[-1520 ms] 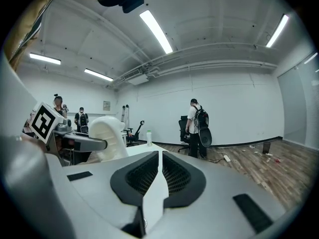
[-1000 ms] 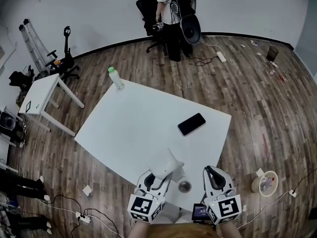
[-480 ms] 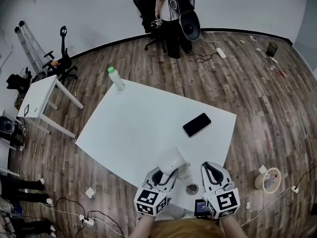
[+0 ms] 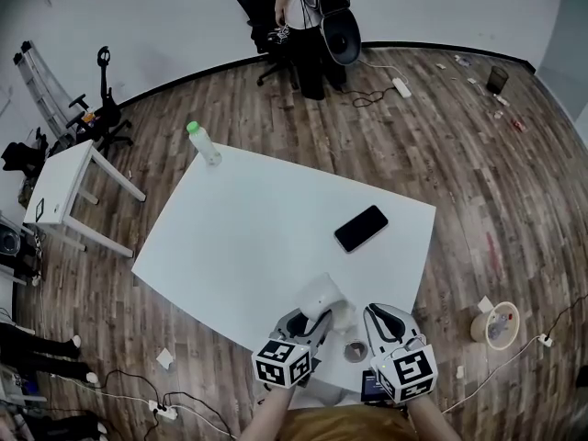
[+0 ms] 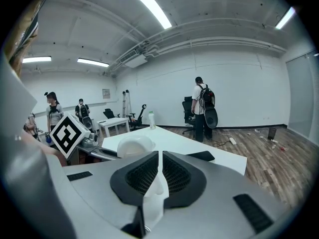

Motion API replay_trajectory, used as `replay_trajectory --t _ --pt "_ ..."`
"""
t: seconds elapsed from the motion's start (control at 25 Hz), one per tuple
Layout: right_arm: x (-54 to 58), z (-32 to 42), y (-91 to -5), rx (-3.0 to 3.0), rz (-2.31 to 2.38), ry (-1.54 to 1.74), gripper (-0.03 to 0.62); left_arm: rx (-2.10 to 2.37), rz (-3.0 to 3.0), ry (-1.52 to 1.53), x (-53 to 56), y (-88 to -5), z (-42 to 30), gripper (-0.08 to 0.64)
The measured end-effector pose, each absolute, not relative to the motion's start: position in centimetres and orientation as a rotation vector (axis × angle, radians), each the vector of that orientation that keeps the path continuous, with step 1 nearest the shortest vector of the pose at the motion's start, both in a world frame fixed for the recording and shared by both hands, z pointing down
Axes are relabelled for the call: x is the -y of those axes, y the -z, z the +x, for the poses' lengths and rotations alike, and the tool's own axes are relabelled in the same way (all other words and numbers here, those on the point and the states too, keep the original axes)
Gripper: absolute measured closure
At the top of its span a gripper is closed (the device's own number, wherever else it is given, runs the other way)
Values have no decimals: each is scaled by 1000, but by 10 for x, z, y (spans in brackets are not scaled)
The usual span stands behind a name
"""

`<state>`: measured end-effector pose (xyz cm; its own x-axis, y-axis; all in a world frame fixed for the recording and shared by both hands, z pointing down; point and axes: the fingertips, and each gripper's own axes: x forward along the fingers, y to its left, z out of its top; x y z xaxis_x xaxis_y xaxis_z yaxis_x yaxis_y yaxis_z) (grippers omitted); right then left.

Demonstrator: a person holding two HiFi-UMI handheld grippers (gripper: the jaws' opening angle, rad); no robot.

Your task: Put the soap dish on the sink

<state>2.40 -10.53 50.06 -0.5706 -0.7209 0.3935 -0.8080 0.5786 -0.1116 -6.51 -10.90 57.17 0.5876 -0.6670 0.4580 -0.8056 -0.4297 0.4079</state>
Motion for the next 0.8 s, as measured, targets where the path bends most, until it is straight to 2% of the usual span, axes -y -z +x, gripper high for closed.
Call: replay_trajectory --t 0.36,0.8 --pt "105 17 -535 2480 1186 -492 581 1111 2068 -327 112 -611 -72 408" --pt "110 9 -565 2457 1115 -560 581 967 1814 -128 119 -641 -71 408"
